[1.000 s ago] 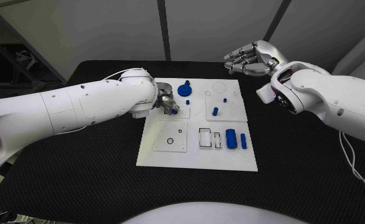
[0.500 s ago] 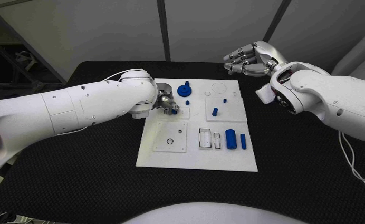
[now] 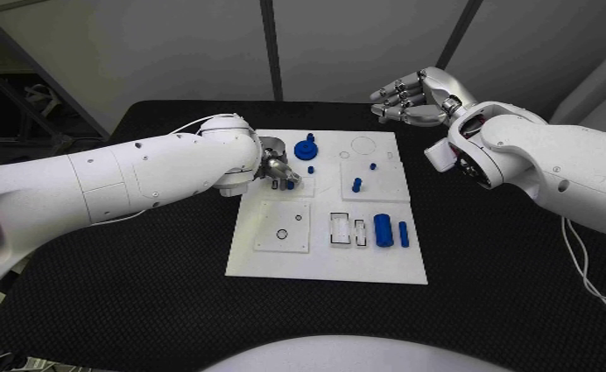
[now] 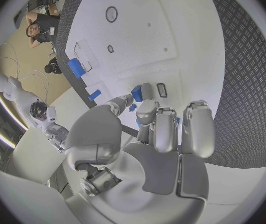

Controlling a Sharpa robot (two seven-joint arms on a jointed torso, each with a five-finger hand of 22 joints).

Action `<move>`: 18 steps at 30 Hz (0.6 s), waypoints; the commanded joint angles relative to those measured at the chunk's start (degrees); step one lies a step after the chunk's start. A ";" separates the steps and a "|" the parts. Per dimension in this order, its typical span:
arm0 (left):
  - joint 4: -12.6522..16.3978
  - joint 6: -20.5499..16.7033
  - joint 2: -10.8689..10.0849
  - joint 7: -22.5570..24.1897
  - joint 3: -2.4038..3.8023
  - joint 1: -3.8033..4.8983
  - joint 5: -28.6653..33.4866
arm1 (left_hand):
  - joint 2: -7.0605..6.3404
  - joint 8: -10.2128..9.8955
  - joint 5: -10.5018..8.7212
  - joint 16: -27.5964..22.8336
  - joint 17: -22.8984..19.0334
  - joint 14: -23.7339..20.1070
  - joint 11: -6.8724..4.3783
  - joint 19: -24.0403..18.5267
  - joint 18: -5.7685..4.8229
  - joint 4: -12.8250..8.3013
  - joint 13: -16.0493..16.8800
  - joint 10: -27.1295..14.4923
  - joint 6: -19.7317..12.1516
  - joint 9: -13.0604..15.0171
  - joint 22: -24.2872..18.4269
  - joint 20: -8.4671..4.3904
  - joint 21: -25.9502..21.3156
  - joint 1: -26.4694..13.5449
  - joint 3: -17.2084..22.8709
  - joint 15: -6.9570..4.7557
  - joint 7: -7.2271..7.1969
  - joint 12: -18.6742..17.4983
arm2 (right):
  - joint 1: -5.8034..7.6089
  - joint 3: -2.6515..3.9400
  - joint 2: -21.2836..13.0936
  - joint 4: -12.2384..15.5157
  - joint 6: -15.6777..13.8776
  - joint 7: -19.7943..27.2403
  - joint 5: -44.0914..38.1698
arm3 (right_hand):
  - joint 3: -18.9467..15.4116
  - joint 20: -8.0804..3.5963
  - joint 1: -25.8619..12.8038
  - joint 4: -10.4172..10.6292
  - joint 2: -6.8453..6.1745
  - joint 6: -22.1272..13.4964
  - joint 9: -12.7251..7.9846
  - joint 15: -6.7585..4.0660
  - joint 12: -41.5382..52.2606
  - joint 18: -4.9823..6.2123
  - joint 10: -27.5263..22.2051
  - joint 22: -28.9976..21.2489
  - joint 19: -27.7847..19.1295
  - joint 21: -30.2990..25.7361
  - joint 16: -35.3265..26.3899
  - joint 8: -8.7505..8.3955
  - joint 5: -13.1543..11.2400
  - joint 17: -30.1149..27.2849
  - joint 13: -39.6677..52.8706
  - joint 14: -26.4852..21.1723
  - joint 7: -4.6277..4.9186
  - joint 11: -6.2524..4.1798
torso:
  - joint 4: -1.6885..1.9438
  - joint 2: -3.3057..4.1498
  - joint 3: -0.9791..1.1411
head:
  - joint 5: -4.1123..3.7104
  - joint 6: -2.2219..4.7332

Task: Assemble the parts on the task board

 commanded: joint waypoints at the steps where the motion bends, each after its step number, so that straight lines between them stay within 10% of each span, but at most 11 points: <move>1: 0.25 -0.91 -0.12 -0.47 0.03 0.05 -0.37 | 0.16 -0.21 0.06 -0.25 3.68 3.30 0.07 0.35 -0.38 0.01 0.07 0.26 0.36 -0.07 0.38 -0.05 0.27 -0.63 -0.59 -0.49 -0.05 0.26 | 0.09 0.04 0.05 -0.01 0.41 0.16 -0.06 | 0.18 0.16 -0.25 0.16 -0.11 -0.16 0.00 0.36 -0.18 0.17 0.05 -0.09 0.19 -0.27 -0.20 -0.24 0.40 -0.05 -0.10 0.02 0.29 0.23 | -0.01 -0.03 -0.02 | 0.01 -0.04; 14: 1.04 -1.34 -0.82 -0.50 0.23 0.09 -0.30 | 0.20 -0.23 0.09 -0.25 3.69 3.30 0.05 0.27 -0.33 0.04 -0.09 0.20 0.36 -0.14 0.19 -0.07 0.11 -0.43 -1.00 -0.50 -0.07 0.14 | 0.09 0.03 0.13 -0.15 0.43 -0.01 -0.06 | 0.18 0.20 -0.34 0.18 -0.16 -0.25 -0.01 0.41 -0.25 0.15 -0.08 -0.16 0.17 -0.40 -0.33 -0.29 0.47 -0.08 -0.18 -0.06 0.33 0.28 | -0.01 0.00 0.01 | 0.13 -0.07; 18: 1.45 -1.47 -1.36 -0.49 1.23 0.08 0.37 | -0.34 -0.31 0.10 -0.27 3.67 3.30 0.07 0.20 -0.29 0.04 -0.39 0.00 0.21 -0.31 0.04 -0.07 -0.08 0.03 -2.38 -0.52 -0.01 -0.12 | 0.09 0.03 0.14 -0.21 0.44 -0.02 -0.06 | 0.18 0.21 -0.36 0.18 -0.17 -0.27 -0.01 0.42 -0.26 0.15 -0.10 -0.18 0.17 -0.42 -0.35 -0.30 0.48 -0.09 -0.19 -0.07 0.34 0.28 | 0.01 -0.02 -0.02 | 0.10 -0.06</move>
